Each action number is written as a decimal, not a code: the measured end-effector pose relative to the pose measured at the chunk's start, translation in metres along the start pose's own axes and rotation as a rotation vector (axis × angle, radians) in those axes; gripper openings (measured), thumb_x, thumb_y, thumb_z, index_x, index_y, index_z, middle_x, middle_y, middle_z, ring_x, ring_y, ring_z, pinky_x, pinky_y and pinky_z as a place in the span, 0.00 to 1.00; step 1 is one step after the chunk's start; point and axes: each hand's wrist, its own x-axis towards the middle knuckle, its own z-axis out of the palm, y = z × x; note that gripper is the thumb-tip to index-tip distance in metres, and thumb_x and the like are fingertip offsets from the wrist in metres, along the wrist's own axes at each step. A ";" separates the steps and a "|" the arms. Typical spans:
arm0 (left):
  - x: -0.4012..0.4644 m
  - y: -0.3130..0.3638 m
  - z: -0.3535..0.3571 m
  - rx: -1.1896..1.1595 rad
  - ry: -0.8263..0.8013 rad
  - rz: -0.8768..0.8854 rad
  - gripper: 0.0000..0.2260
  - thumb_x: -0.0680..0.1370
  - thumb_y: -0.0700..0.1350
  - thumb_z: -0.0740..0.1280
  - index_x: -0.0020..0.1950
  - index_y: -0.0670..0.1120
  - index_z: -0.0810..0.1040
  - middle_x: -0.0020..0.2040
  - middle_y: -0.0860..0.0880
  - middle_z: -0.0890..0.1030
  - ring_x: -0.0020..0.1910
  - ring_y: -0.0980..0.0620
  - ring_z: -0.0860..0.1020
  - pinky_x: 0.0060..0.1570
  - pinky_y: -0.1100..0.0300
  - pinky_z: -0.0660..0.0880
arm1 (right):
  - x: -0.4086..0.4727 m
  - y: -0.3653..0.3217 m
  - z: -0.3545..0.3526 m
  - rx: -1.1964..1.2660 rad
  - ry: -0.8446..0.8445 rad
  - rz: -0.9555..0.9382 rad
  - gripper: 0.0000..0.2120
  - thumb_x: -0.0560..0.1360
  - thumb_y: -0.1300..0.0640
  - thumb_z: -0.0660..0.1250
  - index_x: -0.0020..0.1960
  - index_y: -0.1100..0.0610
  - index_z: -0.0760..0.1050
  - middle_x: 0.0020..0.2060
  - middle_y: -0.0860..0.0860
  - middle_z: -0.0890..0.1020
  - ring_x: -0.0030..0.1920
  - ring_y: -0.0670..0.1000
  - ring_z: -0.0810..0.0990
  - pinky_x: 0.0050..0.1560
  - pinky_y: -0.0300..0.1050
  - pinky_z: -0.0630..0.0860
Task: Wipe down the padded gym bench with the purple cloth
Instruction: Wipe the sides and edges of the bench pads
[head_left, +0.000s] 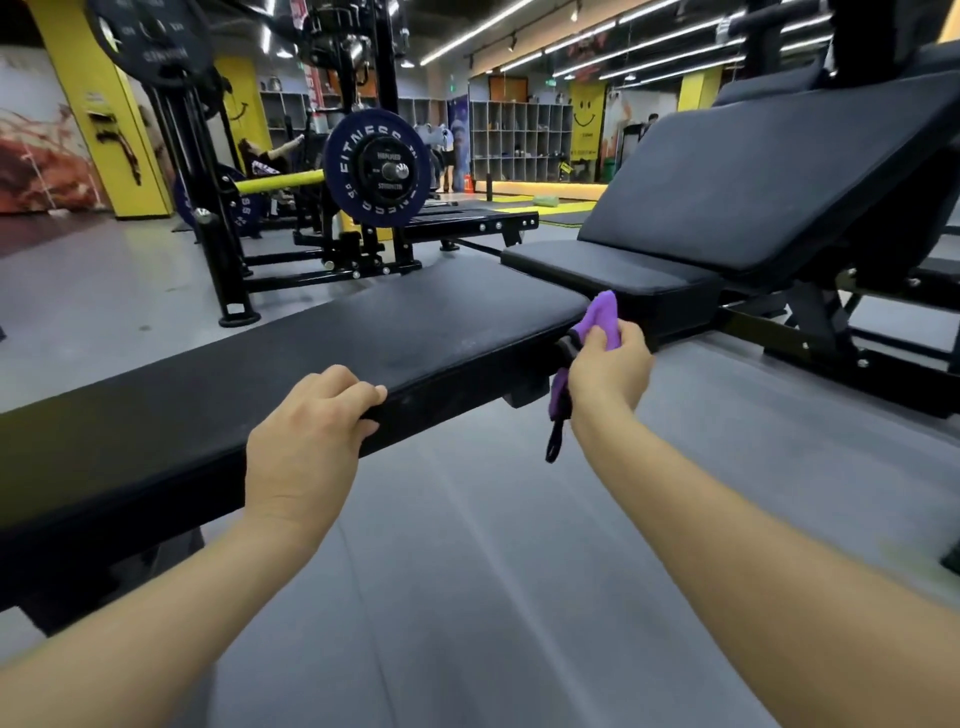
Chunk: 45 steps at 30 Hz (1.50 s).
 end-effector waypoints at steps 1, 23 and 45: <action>0.000 0.000 0.000 0.006 0.003 0.004 0.13 0.64 0.34 0.78 0.45 0.43 0.83 0.38 0.49 0.79 0.36 0.45 0.78 0.22 0.60 0.71 | -0.009 0.005 0.000 0.038 0.013 -0.003 0.09 0.78 0.56 0.57 0.55 0.54 0.73 0.55 0.54 0.75 0.47 0.55 0.77 0.51 0.49 0.74; -0.025 -0.033 -0.024 -0.027 -0.081 0.075 0.21 0.69 0.32 0.72 0.59 0.46 0.78 0.51 0.51 0.77 0.49 0.49 0.77 0.28 0.57 0.75 | -0.158 0.002 0.047 -0.142 -0.269 -0.082 0.07 0.81 0.56 0.52 0.55 0.59 0.60 0.55 0.55 0.66 0.46 0.61 0.74 0.41 0.47 0.65; -0.039 -0.058 -0.014 0.030 -0.014 0.081 0.29 0.65 0.28 0.74 0.61 0.51 0.79 0.46 0.55 0.78 0.42 0.55 0.71 0.21 0.64 0.68 | -0.128 0.030 0.053 -0.317 0.137 -0.573 0.11 0.74 0.65 0.62 0.55 0.56 0.71 0.50 0.56 0.72 0.45 0.56 0.68 0.29 0.54 0.74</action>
